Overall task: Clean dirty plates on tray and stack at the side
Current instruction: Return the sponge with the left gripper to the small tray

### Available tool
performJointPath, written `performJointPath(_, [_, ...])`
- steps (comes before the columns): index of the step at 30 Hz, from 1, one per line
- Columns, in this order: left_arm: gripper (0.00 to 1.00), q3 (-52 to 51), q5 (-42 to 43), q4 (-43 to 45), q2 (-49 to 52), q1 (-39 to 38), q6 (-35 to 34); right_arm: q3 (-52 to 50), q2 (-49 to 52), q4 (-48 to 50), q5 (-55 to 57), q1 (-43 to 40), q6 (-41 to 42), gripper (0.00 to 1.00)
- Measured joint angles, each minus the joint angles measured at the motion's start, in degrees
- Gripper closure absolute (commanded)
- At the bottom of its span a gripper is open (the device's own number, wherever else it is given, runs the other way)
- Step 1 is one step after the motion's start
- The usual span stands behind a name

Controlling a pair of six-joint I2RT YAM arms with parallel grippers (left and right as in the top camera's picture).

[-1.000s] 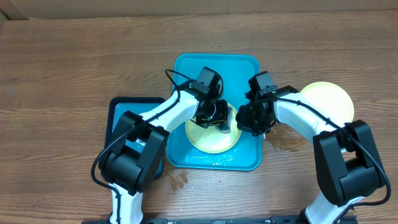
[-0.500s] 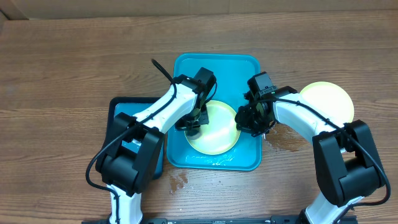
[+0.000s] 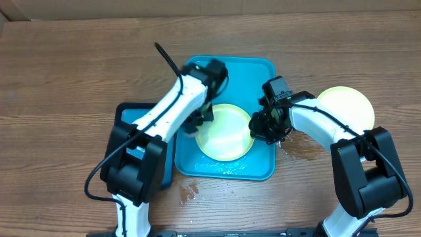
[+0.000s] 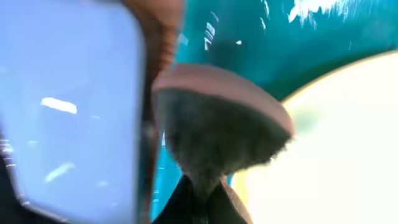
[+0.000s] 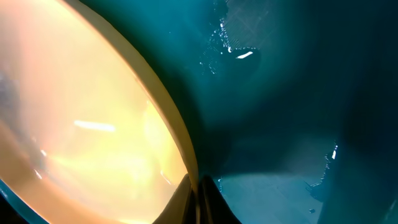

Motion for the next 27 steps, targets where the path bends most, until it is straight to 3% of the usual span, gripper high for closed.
performJointPath(11, [0.96,5.1,-3.8,-8.9,-10.2,9.6,3.0,0.0,0.0,0.0,0.2,0.0,0.1,0.96])
performJointPath(17, [0.96,-5.3,-4.5,-1.6,-10.7,15.6,3.8,0.0,0.0,0.1,0.4,0.0,0.1,0.96])
performJointPath(20, [0.81,-12.9,-3.8,1.5,-10.3,17.0,4.5,0.0,0.0,0.1,0.4,0.0,0.1,0.96])
performJointPath(25, [0.6,-13.9,-2.0,1.0,-10.3,18.4,5.4,0.2,0.0,-1.8,0.4,-0.1,0.1,0.96])
performJointPath(27, [0.44,-12.8,-1.2,-0.2,-10.7,19.1,5.4,0.8,0.0,-4.1,0.7,-0.2,0.1,0.96])
